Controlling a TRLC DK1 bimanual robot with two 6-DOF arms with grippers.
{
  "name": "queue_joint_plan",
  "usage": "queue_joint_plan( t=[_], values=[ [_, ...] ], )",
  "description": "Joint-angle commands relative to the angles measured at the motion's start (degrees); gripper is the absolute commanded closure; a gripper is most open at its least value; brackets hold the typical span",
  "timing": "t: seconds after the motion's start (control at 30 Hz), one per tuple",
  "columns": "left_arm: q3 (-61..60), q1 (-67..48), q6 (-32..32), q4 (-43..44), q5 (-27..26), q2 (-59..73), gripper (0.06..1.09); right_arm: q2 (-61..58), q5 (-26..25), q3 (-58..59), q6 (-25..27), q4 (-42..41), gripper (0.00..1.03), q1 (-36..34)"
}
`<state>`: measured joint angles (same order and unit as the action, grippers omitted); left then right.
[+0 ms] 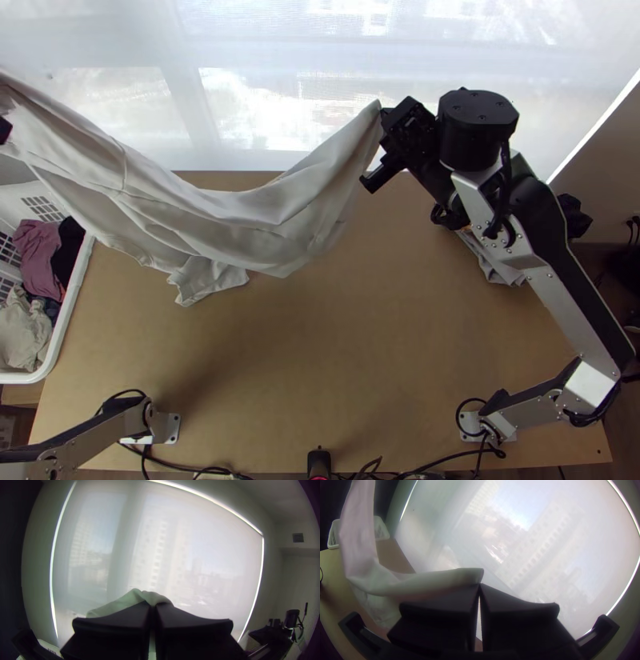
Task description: Fold the t-shirt
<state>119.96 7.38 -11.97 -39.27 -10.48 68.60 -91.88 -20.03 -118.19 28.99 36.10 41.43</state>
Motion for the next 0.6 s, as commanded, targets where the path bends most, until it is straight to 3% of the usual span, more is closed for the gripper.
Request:
queue_joint_plan(
  t=[0.0,0.4,0.57],
  values=[
    [-4.6,-13.4,0.8,-7.2,-0.2,-2.9,1.05,-0.8,0.7,6.6,-1.2,-6.7,1.00,-3.0],
    [-32.2,-36.0,0.3,-11.3,-0.6,-12.1,1.05,-3.4,3.1,13.6,-4.0,-10.2,1.00,-9.4],
    [-41.9,-41.7,-1.3,-11.8,-4.9,-13.5,1.05,-3.4,4.0,19.3,-5.2,-13.5,1.00,-12.5]
  ],
)
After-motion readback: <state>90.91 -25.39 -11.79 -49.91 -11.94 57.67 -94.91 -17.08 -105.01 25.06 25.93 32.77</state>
